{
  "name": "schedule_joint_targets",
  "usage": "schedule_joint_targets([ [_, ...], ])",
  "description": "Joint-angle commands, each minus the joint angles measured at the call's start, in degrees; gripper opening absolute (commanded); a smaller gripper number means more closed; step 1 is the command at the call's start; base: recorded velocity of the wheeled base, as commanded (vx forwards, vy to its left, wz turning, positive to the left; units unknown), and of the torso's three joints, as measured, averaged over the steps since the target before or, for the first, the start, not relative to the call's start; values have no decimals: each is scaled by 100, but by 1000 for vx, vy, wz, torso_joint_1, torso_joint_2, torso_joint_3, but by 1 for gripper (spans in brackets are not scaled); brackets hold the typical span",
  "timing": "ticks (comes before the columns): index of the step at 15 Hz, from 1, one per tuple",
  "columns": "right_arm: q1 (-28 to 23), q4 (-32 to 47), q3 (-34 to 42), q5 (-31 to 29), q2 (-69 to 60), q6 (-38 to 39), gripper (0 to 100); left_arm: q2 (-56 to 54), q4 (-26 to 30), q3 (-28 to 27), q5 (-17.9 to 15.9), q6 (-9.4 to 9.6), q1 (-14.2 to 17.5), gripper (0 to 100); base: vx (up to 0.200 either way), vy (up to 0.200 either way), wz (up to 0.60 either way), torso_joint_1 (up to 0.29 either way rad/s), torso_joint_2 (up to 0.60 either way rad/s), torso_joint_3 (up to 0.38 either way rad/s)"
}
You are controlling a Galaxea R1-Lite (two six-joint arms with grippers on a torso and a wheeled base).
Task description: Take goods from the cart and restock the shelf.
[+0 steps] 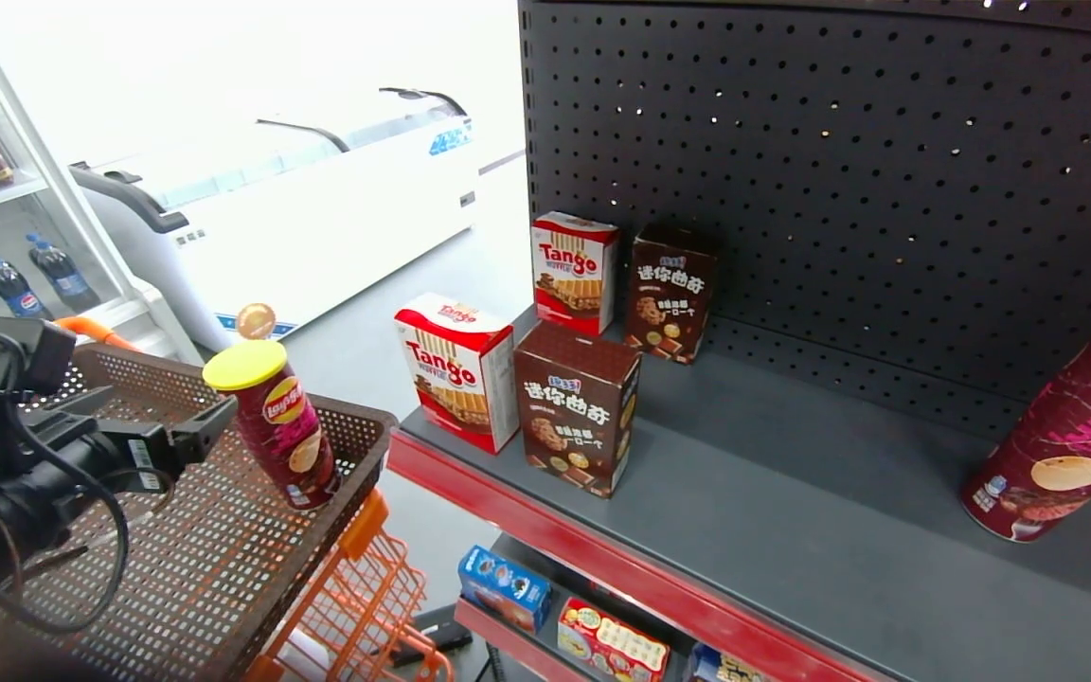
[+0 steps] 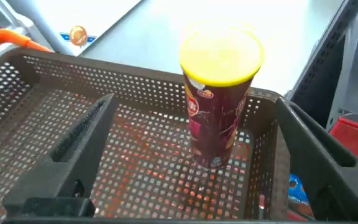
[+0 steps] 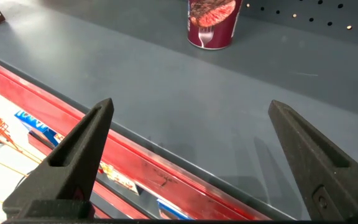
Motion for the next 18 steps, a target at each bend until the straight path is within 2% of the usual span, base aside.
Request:
schedule_joint_targets([
  [1, 0, 0, -1, 4, 0, 2, 100, 709, -162, -160, 2, -29, -93, 100, 0, 0, 0, 0, 0, 0],
  [3, 0, 0, -1, 4, 0, 2, 100, 1193, -470, -291, 2, -73, -181, 100, 0, 0, 0, 0, 0, 0],
  [4, 0, 0, -1, 4, 0, 2, 100, 1395, -567, -379, 2, -169, -190, 100, 0, 0, 0, 0, 0, 0],
  [6, 0, 9, -1, -5, 0, 2, 100, 1658, -646, -520, 2, -222, -217, 100, 0, 0, 0, 0, 0, 0],
  [11, 0, 0, -1, 4, 0, 2, 100, 2353, -1094, -871, 2, -240, -366, 100, 0, 0, 0, 0, 0, 0],
  [12, 0, 0, -1, 4, 0, 2, 100, 2493, -1217, -907, 2, -301, -384, 100, 0, 0, 0, 0, 0, 0],
  [14, 0, 0, 7, 4, 0, 2, 100, 2775, -1472, -942, 2, -363, -392, 100, 0, 0, 0, 0, 0, 0],
  [18, 0, 0, -1, 4, 0, 2, 100, 3161, -1727, -1197, 11, -363, -392, 100, 0, 0, 0, 0, 0, 0],
])
